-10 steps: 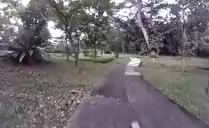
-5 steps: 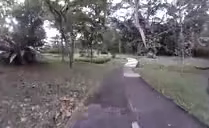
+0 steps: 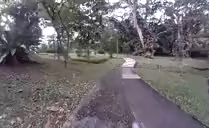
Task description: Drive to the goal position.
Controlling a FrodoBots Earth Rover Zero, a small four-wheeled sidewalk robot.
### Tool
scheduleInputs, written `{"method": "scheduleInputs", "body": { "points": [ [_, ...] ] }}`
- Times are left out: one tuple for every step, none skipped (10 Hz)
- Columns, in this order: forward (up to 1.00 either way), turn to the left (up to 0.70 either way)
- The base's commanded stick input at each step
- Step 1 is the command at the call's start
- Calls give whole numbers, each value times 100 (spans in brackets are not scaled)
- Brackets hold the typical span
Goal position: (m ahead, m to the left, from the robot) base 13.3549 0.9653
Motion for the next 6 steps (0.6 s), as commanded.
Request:
{"method": "scheduleInputs", "body": {
  "points": [
    [70, -14],
    [70, -14],
    [70, -14],
    [70, -14],
    [70, -14],
    [70, -14]
  ]
}}
